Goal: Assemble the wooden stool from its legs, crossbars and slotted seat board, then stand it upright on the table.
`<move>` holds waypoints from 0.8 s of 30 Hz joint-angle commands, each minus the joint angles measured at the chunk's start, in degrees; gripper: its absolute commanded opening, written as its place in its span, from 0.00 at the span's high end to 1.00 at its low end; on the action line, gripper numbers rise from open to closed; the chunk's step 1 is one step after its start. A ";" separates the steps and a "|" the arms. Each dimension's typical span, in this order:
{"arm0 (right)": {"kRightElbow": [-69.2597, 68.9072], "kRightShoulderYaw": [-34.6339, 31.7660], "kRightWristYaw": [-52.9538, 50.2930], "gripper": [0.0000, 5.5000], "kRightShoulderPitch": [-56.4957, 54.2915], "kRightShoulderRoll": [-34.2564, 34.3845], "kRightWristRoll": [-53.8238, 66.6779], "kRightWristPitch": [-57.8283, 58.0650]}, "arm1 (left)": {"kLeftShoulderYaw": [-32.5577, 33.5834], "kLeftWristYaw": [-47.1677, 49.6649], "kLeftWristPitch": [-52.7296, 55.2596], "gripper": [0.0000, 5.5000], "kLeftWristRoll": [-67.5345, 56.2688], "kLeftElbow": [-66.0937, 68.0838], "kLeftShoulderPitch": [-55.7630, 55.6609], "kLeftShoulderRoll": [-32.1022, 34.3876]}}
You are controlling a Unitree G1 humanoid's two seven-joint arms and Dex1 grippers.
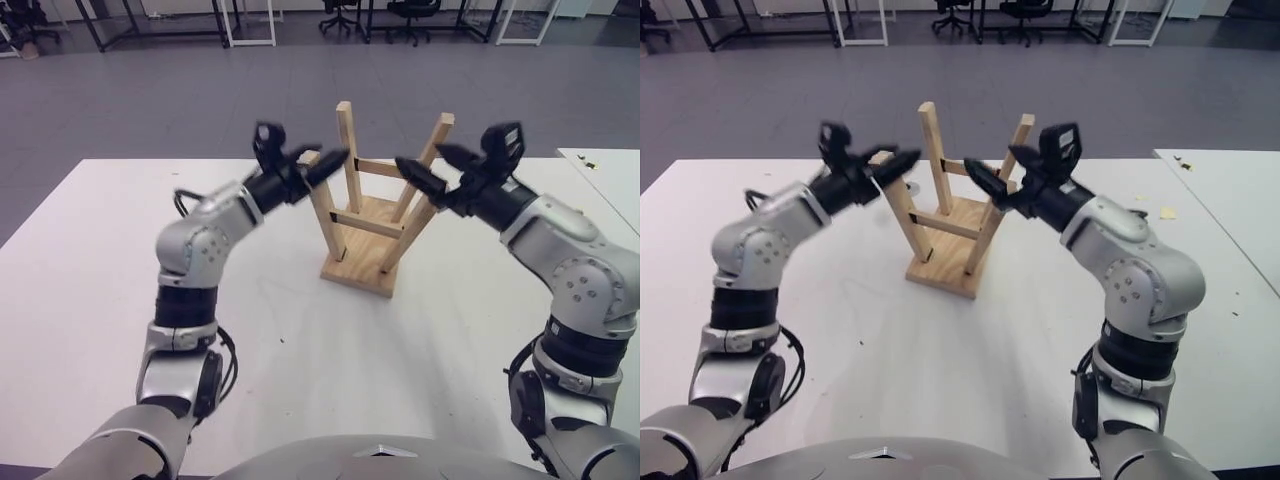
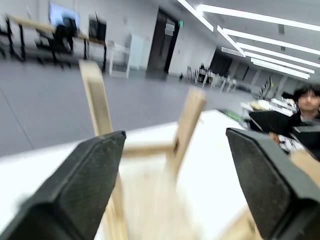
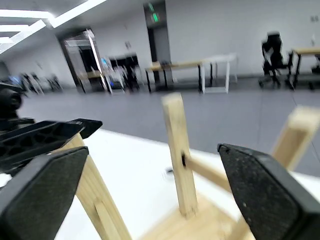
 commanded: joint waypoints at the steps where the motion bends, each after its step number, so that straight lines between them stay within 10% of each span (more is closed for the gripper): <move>1: 3.01 -6.74 -1.98 0.12 -5.71 -2.82 3.97 -1.49 | 4.84 1.64 0.51 0.33 -0.73 -4.61 -1.09 4.32; 9: 14.06 20.82 12.08 0.12 4.79 -13.48 -21.09 -24.24 | 11.86 6.64 -2.16 0.33 2.18 -12.50 14.22 7.26; 15: -1.97 28.27 17.61 0.12 6.84 -12.70 -21.57 -28.15 | 15.06 9.74 -8.00 0.33 14.40 -9.64 32.35 11.22; 20: -4.11 11.72 7.02 0.12 -10.13 -13.28 -16.37 -19.06 | 4.97 7.23 -8.69 0.33 21.02 -14.50 41.34 11.57; 24: 22.52 0.83 3.34 0.12 -5.49 -20.35 -25.24 -26.69 | -8.28 2.11 -9.04 0.33 30.30 -15.23 45.34 18.41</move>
